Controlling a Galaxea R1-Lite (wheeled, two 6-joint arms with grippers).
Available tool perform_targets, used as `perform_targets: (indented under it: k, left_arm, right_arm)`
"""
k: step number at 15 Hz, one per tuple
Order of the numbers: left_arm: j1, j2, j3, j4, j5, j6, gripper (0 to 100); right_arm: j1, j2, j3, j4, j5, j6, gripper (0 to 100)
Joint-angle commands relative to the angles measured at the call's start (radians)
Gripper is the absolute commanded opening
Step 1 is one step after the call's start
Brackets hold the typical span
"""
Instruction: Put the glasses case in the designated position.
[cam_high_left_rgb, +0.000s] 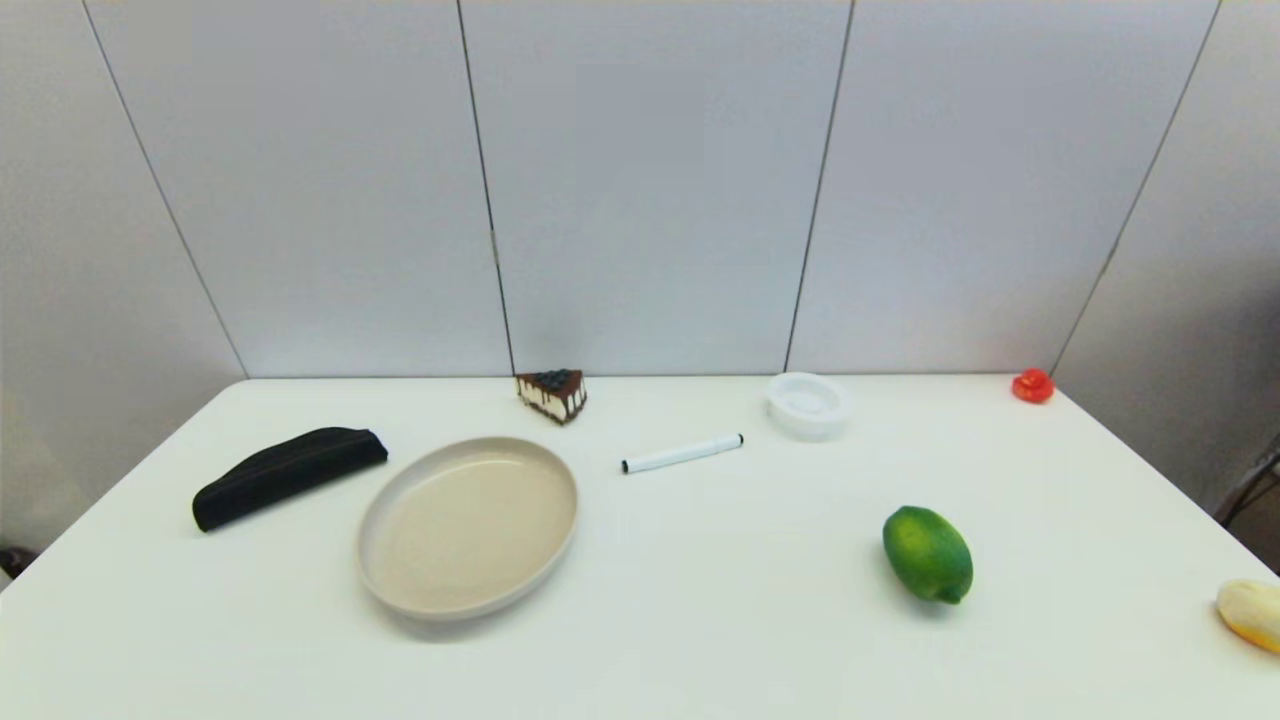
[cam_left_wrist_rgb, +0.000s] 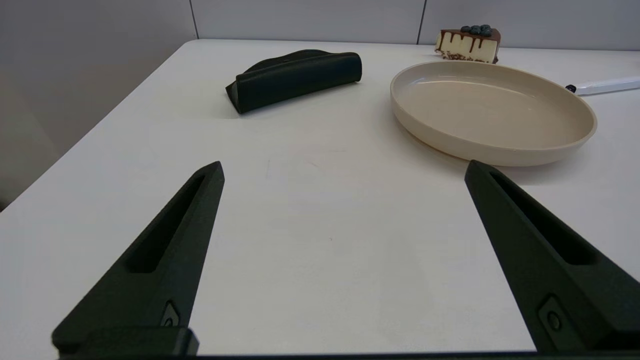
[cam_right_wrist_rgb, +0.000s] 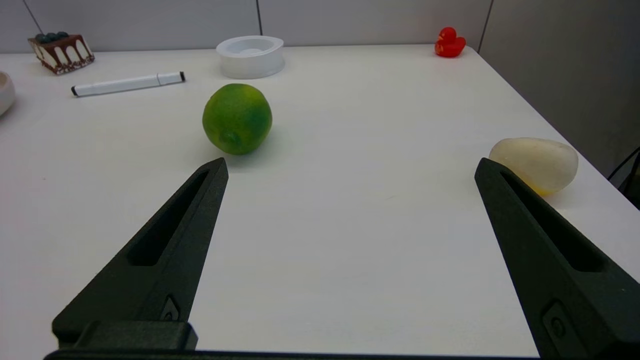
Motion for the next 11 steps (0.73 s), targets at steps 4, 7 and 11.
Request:
perform_targets:
  k: [4, 7, 11]
  left_arm:
    - [0.0, 0.0, 0.0, 0.0, 0.001, 0.0, 100]
    - [0.0, 0.0, 0.0, 0.0, 0.001, 0.0, 100]
    - [0.0, 0.0, 0.0, 0.0, -0.001, 0.0, 100]
  right_arm:
    - [0.0, 0.002, 0.0, 0.0, 0.0, 0.002, 100]
    - [0.0, 0.002, 0.0, 0.0, 0.0, 0.0, 100]
    - [0.0, 0.0, 0.0, 0.0, 0.0, 0.0, 100]
